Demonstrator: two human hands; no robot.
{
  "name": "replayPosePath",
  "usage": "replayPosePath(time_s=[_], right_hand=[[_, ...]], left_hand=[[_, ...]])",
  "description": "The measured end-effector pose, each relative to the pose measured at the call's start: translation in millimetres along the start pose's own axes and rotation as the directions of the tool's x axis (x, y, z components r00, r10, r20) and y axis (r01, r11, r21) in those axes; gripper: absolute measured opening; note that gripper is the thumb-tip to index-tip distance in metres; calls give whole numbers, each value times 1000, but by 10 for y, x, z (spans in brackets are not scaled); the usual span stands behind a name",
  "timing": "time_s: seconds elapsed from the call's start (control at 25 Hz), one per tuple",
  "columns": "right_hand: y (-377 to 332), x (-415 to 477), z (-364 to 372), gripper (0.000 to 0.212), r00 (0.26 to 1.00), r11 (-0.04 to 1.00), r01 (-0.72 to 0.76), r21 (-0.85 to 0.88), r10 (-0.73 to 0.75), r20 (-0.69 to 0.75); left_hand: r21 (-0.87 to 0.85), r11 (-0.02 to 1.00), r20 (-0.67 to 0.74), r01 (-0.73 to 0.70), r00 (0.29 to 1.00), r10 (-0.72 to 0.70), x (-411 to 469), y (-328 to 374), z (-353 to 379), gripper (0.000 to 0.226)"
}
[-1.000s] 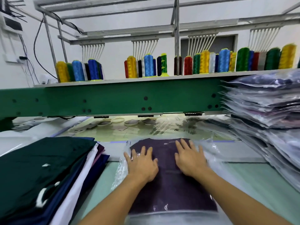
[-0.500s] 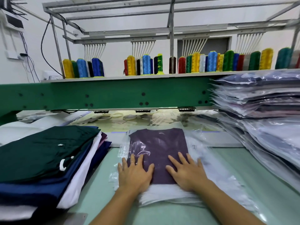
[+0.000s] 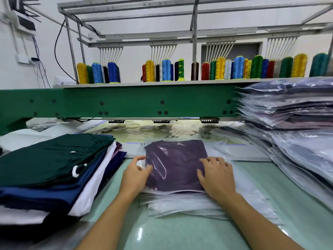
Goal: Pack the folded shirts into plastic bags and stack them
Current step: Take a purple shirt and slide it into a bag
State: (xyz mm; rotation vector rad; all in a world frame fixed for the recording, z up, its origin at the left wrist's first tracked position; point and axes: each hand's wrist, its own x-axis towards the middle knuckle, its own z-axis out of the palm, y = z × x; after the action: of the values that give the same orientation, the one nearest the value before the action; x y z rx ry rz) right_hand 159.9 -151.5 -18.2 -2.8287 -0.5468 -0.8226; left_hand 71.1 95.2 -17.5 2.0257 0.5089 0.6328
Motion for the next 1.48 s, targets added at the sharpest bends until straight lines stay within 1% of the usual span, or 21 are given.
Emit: replayPosePath(time_s=[0.04, 0.08, 0.12, 0.16, 0.24, 0.32, 0.36, 0.4, 0.44, 0.48, 0.56, 0.64, 0.72, 0.76, 0.84, 0.88, 0.96, 1.04, 1.2, 1.36, 1.48], right_hand=[[-79, 1, -44, 39, 997, 991, 72, 111, -67, -49], [-164, -6, -89, 38, 988, 961, 148, 235, -132, -84], [-255, -24, -127, 36, 976, 911, 217, 350, -192, -106], [-339, -59, -153, 34, 962, 858, 273, 435, -249, -113], [-475, -140, -153, 27, 930, 802, 347, 487, -362, -67], [-515, -198, -102, 25, 914, 829, 322, 457, -398, 77], [-495, -199, -82, 23, 916, 854, 280, 438, -374, 143], [-463, -185, -71, 20, 927, 870, 240, 431, -337, 163], [-434, -169, -75, 16, 943, 871, 215, 442, -303, 140], [-421, -161, -90, 13, 956, 856, 218, 469, -283, 72], [-451, -166, -147, 9, 950, 787, 310, 533, -283, -133], [-560, -186, -235, 8, 909, 742, 415, 527, -313, -275], [-666, -209, -257, 10, 862, 750, 492, 443, -348, -368], [-696, -207, -250, 10, 838, 758, 518, 397, -355, -415], [-713, -190, -230, 11, 789, 778, 550, 303, -365, -494], [-713, -183, -226, 12, 771, 790, 556, 258, -376, -514], [-717, -169, -225, 12, 768, 808, 547, 219, -380, -516], [-713, -157, -222, 11, 785, 819, 526, 231, -362, -502], [-625, -131, -213, 7, 837, 844, 461, 275, -310, -452], [-492, -99, -200, 9, 880, 871, 387, 301, -252, -402], [-369, -81, -181, 10, 898, 885, 353, 303, -229, -376]], left_hand=[[-210, 976, 52, 64, 997, -54, 6, 40, -29, 24], [-351, 927, 134, 132, 987, -90, 0, 72, -40, 22], [-426, 884, 226, 191, 969, -100, -14, 96, -42, 21], [-459, 859, 306, 226, 948, -86, -35, 115, -40, 20], [-476, 848, 418, 232, 908, -13, -65, 139, -42, 23], [-478, 854, 514, 207, 854, 81, -83, 162, -65, 34], [-474, 858, 556, 195, 823, 120, -93, 176, -72, 39], [-476, 860, 582, 185, 799, 150, -101, 188, -65, 41], [-491, 852, 587, 181, 792, 170, -109, 195, -52, 40], [-523, 831, 571, 190, 802, 175, -114, 202, -35, 38], [-595, 767, 520, 240, 842, 140, -120, 217, 17, 40], [-634, 711, 497, 304, 865, 73, -135, 235, 86, 53], [-673, 644, 504, 363, 863, 41, -158, 242, 137, 66], [-692, 612, 513, 384, 857, 42, -166, 241, 147, 69], [-711, 567, 531, 415, 846, 47, -170, 246, 148, 65], [-717, 550, 535, 427, 844, 43, -170, 254, 146, 61], [-738, 513, 525, 439, 850, 28, -164, 269, 139, 56], [-773, 466, 490, 430, 872, 8, -150, 284, 130, 50], [-849, 361, 399, 385, 916, -39, -82, 269, 94, 25], [-899, 274, 323, 343, 939, -116, -11, 206, 54, 20], [-915, 266, 262, 303, 949, -176, 52, 157, -7, 21]])
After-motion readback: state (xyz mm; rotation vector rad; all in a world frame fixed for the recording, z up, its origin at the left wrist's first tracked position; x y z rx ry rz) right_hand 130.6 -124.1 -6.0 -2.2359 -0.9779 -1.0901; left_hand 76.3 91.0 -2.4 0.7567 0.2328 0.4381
